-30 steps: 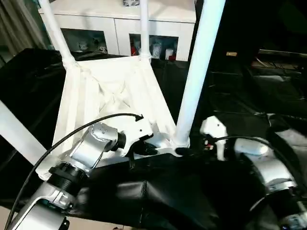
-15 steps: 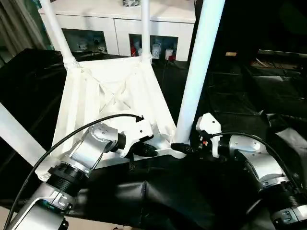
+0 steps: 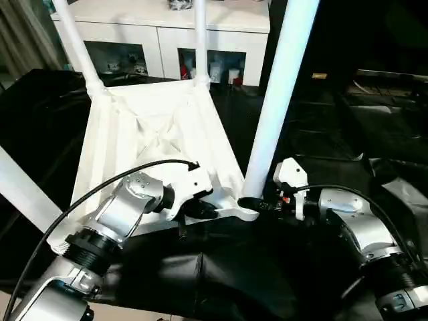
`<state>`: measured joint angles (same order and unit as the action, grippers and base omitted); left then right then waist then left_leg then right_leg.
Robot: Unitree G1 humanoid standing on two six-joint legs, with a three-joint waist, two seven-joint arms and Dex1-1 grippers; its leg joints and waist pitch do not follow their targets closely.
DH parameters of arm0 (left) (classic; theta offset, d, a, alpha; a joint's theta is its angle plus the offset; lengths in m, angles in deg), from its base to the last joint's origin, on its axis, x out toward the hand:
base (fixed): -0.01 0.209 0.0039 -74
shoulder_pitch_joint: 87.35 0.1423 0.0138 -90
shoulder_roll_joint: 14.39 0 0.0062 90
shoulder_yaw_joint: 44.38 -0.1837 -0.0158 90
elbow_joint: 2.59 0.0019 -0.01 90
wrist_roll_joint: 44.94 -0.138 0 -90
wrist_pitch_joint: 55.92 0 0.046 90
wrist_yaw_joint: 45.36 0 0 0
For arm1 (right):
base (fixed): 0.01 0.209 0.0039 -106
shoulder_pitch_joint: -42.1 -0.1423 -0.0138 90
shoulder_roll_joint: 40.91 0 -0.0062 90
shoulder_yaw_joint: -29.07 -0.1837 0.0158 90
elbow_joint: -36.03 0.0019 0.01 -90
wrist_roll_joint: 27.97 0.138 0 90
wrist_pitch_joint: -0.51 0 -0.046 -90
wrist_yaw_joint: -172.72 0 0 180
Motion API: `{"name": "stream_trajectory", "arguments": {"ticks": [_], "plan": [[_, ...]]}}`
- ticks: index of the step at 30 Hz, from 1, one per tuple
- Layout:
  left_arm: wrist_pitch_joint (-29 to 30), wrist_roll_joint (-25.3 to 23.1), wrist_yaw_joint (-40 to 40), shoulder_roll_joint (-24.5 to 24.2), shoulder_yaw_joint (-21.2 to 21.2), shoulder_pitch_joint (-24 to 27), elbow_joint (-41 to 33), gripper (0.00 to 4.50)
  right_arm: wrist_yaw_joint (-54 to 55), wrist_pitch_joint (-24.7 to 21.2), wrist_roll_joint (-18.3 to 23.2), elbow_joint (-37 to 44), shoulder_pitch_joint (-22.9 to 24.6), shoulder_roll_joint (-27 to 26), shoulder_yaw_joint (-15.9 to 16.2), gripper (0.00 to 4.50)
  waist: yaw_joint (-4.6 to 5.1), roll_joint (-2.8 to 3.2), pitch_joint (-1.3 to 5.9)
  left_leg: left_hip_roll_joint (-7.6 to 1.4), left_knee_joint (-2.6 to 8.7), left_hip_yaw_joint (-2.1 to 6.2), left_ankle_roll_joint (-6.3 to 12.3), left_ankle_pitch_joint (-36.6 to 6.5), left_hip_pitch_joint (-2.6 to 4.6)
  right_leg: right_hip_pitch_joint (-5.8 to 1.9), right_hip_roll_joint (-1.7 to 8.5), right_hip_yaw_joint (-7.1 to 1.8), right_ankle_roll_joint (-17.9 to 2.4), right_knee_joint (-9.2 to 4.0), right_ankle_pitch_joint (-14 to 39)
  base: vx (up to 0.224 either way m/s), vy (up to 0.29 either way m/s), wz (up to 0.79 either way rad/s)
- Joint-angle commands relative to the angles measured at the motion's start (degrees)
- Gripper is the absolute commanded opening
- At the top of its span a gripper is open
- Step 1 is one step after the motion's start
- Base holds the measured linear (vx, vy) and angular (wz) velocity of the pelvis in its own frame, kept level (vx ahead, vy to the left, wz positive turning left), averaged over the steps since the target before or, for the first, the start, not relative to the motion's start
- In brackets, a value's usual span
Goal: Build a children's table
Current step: Rotate leg to tighten
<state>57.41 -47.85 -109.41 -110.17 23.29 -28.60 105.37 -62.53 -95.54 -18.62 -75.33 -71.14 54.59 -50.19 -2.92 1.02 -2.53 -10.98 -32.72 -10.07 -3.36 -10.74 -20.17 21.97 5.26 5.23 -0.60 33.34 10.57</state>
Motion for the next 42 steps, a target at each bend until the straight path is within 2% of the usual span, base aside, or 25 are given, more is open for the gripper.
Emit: {"name": "stream_trajectory", "arguments": {"ticks": [1,2,3,4,5,6,7,8,11,12,13,15,19,23,24,26,27,29,30,31,35,38,39,41,42], "plan": [[0.1,0.3,2.3,2.4,-0.9,1.0,2.8,0.00,5.3,-0.8,-2.0,-3.5,0.5,-1.2,-0.9,2.08,0.14,-0.39,3.01,-2.14,3.35,0.33,3.77,-9.7,0.03,-2.71,3.21,-2.94,-14.8,-3.16,8.7,0.000,0.000,0.00],[0.1,0.3,2.3,2.4,-0.9,1.0,2.8,0.00,5.3,-0.8,-2.0,-3.5,0.5,-1.2,-0.9,2.07,0.21,-0.39,2.87,-2.11,3.39,0.30,3.48,-10.5,0.02,-2.62,3.21,-2.93,-14.4,-3.37,10.2,0.000,0.000,0.00],[-0.3,-0.1,7.1,5.3,0.5,-0.2,6.3,0.00,11.0,-1.1,-2.9,-5.5,0.6,-3.8,-1.8,2.06,0.29,-0.55,2.70,-2.12,3.52,0.37,2.66,-12.2,0.08,-2.53,3.23,-2.94,-13.5,-3.67,13.5,0.000,0.000,0.00],[-0.3,-0.2,7.7,5.6,0.7,-0.3,6.7,0.00,11.6,-1.1,-3.0,-5.6,0.6,-4.1,-1.8,2.06,0.42,-0.43,2.45,-1.98,3.65,0.41,1.77,-14.4,0.27,-2.21,3.25,-2.88,-12.4,-4.21,18.0,0.000,0.000,0.00],[-0.4,-0.5,9.9,6.8,1.3,-0.9,8.0,0.00,13.7,-1.4,-3.2,-6.1,0.7,-5.1,-2.0,2.05,0.52,-0.45,2.41,-1.97,3.71,0.52,1.19,-15.2,0.22,-2.25,3.28,-2.86,-11.7,-4.35,19.8,0.000,0.000,0.00],[-0.3,-0.7,12.0,8.0,1.9,-1.5,9.5,0.00,16.1,-1.7,-3.5,-6.6,0.8,-6.2,-2.2,2.04,0.69,-0.66,2.43,-1.93,3.83,0.71,0.62,-16.7,0.27,-2.12,3.26,-2.82,-9.9,-4.64,22.7,0.000,0.000,0.00],[-0.2,-0.7,12.5,8.2,2.0,-1.7,9.7,0.00,16.7,-1.8,-3.6,-6.7,0.8,-6.5,-2.2,2.04,0.69,-0.60,2.45,-1.99,3.85,0.77,0.54,-17.1,0.42,-2.01,3.32,-2.85,-9.7,-4.72,23.2,0.000,0.000,0.00],[0.7,-1.1,17.2,10.9,3.2,-3.3,12.6,0.00,22.7,-3.1,-4.4,-7.8,0.5,-9.1,-3.1,2.03,0.91,-0.54,2.30,-1.87,3.83,0.62,0.43,-17.2,0.44,-1.66,3.11,-2.99,-9.4,-4.82,23.0,0.000,0.000,0.00],[1.6,-1.7,24.8,14.5,5.1,-5.9,17.0,0.00,33.0,-4.9,-5.8,-10.1,-0.8,-12.8,-5.0,2.02,1.05,-0.47,2.30,-1.78,3.95,0.76,-0.10,-18.3,0.53,-1.51,3.13,-2.91,-8.9,-5.05,23.9,0.000,0.000,0.00],[1.2,-2.0,28.5,16.3,5.8,-7.4,19.8,0.00,40.2,-5.8,-6.7,-12.0,-1.9,-14.8,-6.4,2.02,1.12,-0.38,2.31,-1.76,3.96,0.82,-0.30,-18.3,0.57,-1.38,3.16,-2.96,-8.8,-5.06,24.1,0.000,0.000,0.00],[1.0,-2.1,29.3,16.7,6.0,-7.8,20.3,0.00,41.4,-5.9,-6.8,-12.3,-2.1,-15.2,-6.7,2.02,1.10,-0.57,2.51,-1.63,3.92,0.84,-0.62,-17.7,0.56,-1.53,3.11,-2.93,-8.7,-5.01,23.4,0.000,0.000,0.00],[-0.4,-2.3,32.2,18.1,6.4,-9.2,23.3,0.00,46.4,-6.0,-7.1,-14.0,-3.3,-17.0,-7.8,2.01,1.08,-0.44,2.57,-1.59,3.95,0.81,-0.34,-17.0,0.42,-1.52,3.12,-3.03,-8.6,-5.02,21.9,0.000,0.000,0.00],[-1.9,-3.4,33.7,18.9,5.9,-10.5,26.7,0.00,47.9,-4.5,-6.5,-15.9,-4.8,-19.7,-8.3,2.01,0.94,-0.40,2.81,-1.74,3.90,0.74,0.87,-14.8,0.01,-1.95,3.09,-3.16,-10.0,-4.31,15.3,0.000,0.000,0.00],[-2.0,-4.3,32.6,18.4,5.2,-10.7,27.5,0.00,44.7,-2.3,-7.3,-15.2,-4.6,-20.3,-6.3,2.01,0.93,-0.45,2.68,-1.74,3.93,0.61,1.57,-14.6,-0.04,-2.04,3.18,-3.18,-10.4,-4.32,14.5,0.000,0.000,0.00],[-1.8,-4.5,31.9,18.1,5.0,-10.7,27.7,0.00,42.8,-1.0,-6.7,-13.9,-4.2,-20.5,-6.2,2.57,0.90,-0.47,2.57,-1.75,4.02,0.59,1.81,-15.0,-0.04,-2.02,3.20,-3.16,-10.3,-4.44,15.4,0.000,0.000,0.00],[-1.3,-4.6,30.3,17.5,4.5,-10.4,27.2,0.00,39.0,0.9,-5.1,-11.5,-3.5,-20.1,-6.4,2.70,0.83,-0.60,2.49,-1.76,4.07,0.57,1.94,-15.8,0.05,-1.99,3.25,-3.16,-9.7,-4.69,17.4,0.000,0.000,0.00],[-0.8,-4.5,27.9,16.5,3.9,-9.8,25.9,0.00,35.1,2.3,-3.5,-8.7,-2.8,-19.1,-6.6,2.74,0.79,-0.62,2.35,-1.86,4.28,0.75,2.41,-16.5,-0.24,-2.20,3.35,-3.15,-8.9,-4.77,18.7,0.000,0.000,0.00],[-0.9,-4.5,27.5,16.3,3.8,-9.8,25.8,0.00,34.6,2.3,-3.3,-8.3,-2.7,-18.9,-6.6,2.89,1.16,-0.69,2.33,-1.87,4.41,0.89,2.38,-16.0,-0.67,-2.31,3.23,-3.05,-8.8,-4.60,18.5,0.000,0.000,0.00],[-1.9,-4.0,23.1,14.8,2.5,-8.8,24.1,0.00,29.8,2.4,-2.0,-5.0,-2.0,-16.3,-5.8,3.05,1.36,-0.67,2.28,-1.82,4.53,1.08,2.24,-15.9,-0.98,-2.62,3.28,-2.85,-8.4,-4.73,19.6,0.000,0.000,0.00],[-1.9,-4.0,23.1,14.8,2.5,-8.8,24.1,0.00,29.8,2.4,-2.0,-5.0,-2.0,-16.3,-5.8,3.15,1.35,-0.75,2.24,-1.85,4.43,1.03,2.49,-16.1,-0.82,-2.44,3.28,-2.93,-8.2,-4.87,20.1,0.000,0.000,0.00],[-2.0,-2.9,16.1,11.7,0.5,-6.9,19.8,0.00,19.8,2.0,-0.6,0.1,-0.1,-9.6,-3.2,3.15,1.41,-0.77,2.29,-2.02,4.11,0.67,3.20,-14.8,-0.42,-2.06,3.29,-3.17,-10.4,-4.73,17.6,0.000,0.000,0.00],[-3.4,-1.7,9.4,8.6,-1.4,-5.0,15.2,0.00,13.1,2.5,-0.2,2.4,1.5,-4.1,-2.0,3.15,0.93,-0.64,2.35,-2.27,3.95,0.68,4.15,-12.3,-0.52,-2.51,3.34,-3.21,-11.7,-4.14,13.4,0.000,0.000,0.00],[-3.5,-1.5,8.8,8.4,-1.6,-4.8,14.7,0.00,12.7,2.4,-0.1,2.5,1.6,-3.8,-2.0,3.15,0.86,-0.47,2.42,-2.27,3.82,0.43,4.71,-11.3,-0.38,-2.19,3.28,-3.28,-12.8,-3.99,11.2,0.000,0.000,0.00],[-4.3,-0.6,5.4,6.9,-2.4,-3.8,12.3,0.00,10.2,2.1,0.3,3.4,2.0,-1.9,-1.9,3.15,0.78,-0.44,2.68,-2.37,3.69,0.46,5.14,-9.2,-0.39,-2.44,3.21,-3.25,-14.3,-3.39,6.9,0.000,0.000,0.00],[-4.6,1.2,-1.3,3.5,-4.2,-2.0,7.0,0.00,4.9,1.6,1.0,4.8,2.8,1.0,-2.0,3.15,0.35,-0.15,2.68,-2.53,3.61,0.43,5.80,-8.5,0.06,-2.25,3.14,-3.22,-15.6,-3.05,4.1,0.000,0.000,0.00]]}}
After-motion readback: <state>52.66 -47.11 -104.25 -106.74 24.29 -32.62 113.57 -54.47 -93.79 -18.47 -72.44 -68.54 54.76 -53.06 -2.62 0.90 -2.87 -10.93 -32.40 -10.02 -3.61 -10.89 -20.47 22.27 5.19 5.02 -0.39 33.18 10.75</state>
